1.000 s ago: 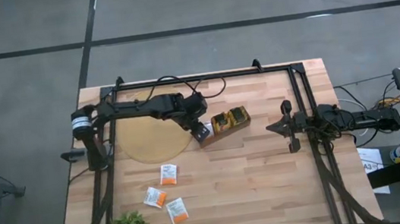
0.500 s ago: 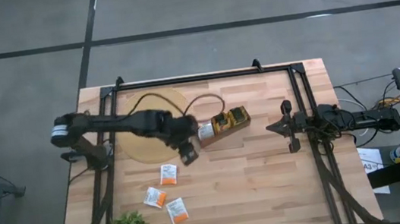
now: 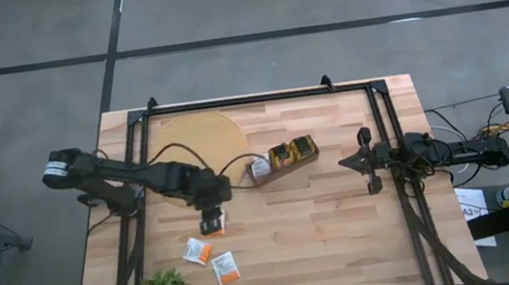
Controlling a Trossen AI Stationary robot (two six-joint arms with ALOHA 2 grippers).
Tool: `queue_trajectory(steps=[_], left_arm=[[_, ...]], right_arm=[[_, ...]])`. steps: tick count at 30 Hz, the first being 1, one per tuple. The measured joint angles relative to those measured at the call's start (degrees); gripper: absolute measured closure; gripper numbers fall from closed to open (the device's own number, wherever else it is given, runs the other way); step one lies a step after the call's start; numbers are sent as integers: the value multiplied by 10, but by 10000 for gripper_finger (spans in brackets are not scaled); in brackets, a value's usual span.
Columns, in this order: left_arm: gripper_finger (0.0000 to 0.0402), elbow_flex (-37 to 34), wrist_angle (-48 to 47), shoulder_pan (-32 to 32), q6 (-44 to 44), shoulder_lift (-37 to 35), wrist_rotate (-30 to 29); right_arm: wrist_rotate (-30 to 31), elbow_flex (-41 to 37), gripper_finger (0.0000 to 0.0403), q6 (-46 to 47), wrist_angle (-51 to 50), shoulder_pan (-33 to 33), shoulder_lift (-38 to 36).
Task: Pick & Place Tea
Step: Put the white tea bag into the left section of the wooden organizer
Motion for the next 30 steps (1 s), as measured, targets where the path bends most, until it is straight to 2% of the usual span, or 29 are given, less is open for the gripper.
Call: queue_trajectory(steps=[6, 11, 21, 30], left_arm=[[216, -108, 64, -10, 15, -40, 0], [180, -142, 74, -10, 32, -36, 0], [177, -157, 99, -6, 55, 15, -32], [178, -157, 143, -1, 56, 76, -23]], right_arm=[[0, 0, 394, 0, 0, 0, 0], [0, 0, 394, 0, 0, 0, 0], [0, 0, 394, 0, 0, 0, 0], [0, 0, 394, 0, 0, 0, 0]])
